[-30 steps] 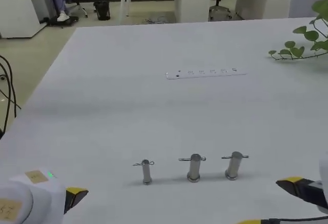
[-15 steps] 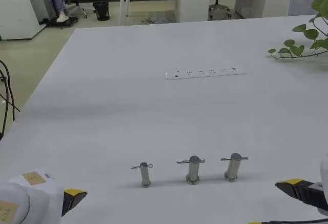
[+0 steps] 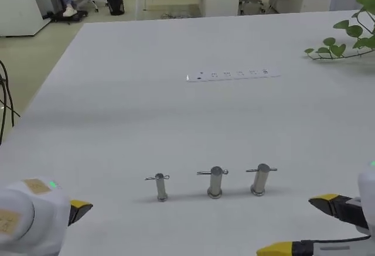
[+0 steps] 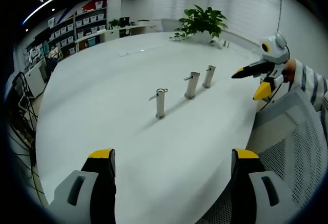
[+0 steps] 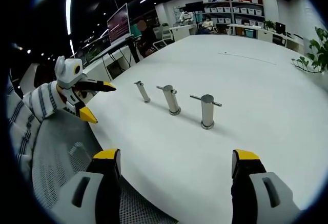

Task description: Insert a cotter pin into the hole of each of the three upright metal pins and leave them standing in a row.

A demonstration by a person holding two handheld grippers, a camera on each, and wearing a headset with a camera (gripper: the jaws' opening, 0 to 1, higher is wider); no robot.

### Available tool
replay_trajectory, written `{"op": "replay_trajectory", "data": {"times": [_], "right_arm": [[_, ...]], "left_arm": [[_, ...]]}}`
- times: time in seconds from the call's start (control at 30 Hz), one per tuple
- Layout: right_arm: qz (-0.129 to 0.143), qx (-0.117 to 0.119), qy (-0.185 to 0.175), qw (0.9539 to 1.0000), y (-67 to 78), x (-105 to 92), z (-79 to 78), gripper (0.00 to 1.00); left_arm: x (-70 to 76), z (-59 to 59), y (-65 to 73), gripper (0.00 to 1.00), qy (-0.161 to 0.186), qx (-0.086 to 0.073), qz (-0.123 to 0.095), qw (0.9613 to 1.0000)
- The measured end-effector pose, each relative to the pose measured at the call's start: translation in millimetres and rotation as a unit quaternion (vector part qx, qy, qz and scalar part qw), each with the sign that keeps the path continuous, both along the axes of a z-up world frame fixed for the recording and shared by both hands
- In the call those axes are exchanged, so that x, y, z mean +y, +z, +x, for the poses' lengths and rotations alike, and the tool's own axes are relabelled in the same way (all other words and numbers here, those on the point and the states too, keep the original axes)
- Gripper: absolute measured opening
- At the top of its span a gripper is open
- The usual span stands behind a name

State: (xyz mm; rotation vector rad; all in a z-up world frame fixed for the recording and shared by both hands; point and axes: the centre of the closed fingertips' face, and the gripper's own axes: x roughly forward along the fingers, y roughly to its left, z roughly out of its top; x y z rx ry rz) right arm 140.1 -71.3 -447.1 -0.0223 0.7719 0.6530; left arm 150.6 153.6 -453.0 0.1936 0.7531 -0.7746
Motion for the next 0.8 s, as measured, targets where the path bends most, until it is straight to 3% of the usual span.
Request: {"op": "replay_trajectory", "data": {"times": [0.8], "right_arm": [[-0.011,-0.003,0.001,0.9999,4.4,-3.2,-5.9,0.86]], "left_arm": [[5.1,-8.6,1.7,0.89,0.013,-0.004,-0.006,0.9999]]}}
